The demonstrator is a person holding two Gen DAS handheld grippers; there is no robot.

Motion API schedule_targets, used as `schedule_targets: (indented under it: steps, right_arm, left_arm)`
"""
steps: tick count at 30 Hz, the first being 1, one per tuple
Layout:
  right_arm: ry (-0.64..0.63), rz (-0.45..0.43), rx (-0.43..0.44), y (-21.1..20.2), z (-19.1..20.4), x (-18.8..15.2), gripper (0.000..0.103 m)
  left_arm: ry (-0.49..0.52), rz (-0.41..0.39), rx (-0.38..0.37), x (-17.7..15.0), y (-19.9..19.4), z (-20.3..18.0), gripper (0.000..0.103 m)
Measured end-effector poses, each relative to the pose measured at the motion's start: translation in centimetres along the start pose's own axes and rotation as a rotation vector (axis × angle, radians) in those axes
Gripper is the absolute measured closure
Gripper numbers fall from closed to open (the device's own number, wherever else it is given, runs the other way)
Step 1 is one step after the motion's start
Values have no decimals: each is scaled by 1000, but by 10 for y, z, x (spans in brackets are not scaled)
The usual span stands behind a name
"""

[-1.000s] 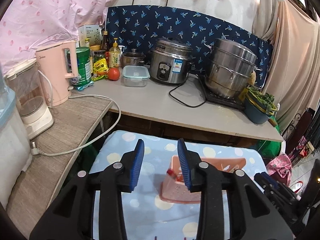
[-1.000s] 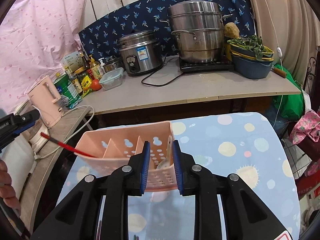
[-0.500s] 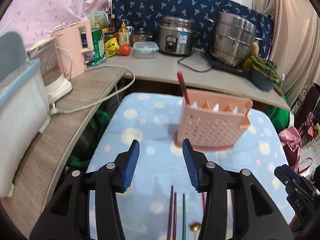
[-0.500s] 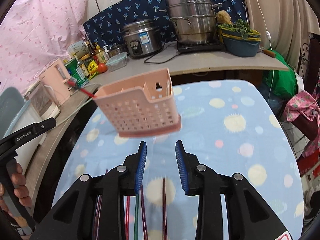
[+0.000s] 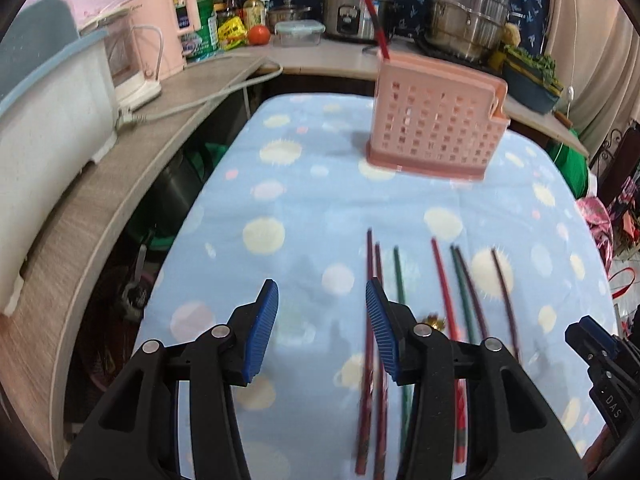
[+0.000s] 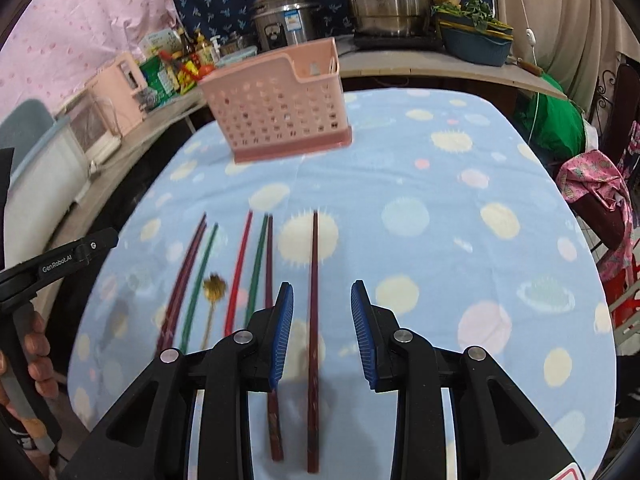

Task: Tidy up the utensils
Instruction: 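Open both tools and move them back over the remaining chopsticks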

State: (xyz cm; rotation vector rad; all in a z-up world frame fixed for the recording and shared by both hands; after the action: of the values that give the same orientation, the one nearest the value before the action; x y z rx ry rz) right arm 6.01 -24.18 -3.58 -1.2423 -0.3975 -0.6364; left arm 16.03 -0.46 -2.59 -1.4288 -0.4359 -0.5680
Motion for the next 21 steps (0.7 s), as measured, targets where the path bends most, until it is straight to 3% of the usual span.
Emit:
schedule_targets:
  steps: [9,21]
  right_arm:
    - [13,84,6,10,0,-44,73]
    - [-10,125,-2,18,3,-65,73]
  left_arm:
    - [13,76,2,-54,12,4,59]
    - [26,115,-5,-81,15,2,54]
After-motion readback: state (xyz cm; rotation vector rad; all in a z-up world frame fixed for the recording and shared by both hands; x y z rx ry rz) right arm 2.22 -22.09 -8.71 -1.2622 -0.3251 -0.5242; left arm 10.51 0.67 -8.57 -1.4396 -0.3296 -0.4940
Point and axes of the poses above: each gripper's, at about its wrist camera, not at the fingertips, and y roughly the way its jaws point, z to its left, x to its top, the point moved 3 cm from there along y, roughly the way its jaws point, and after that the axes turned 9 degrees about x, right-handed, at the moved point
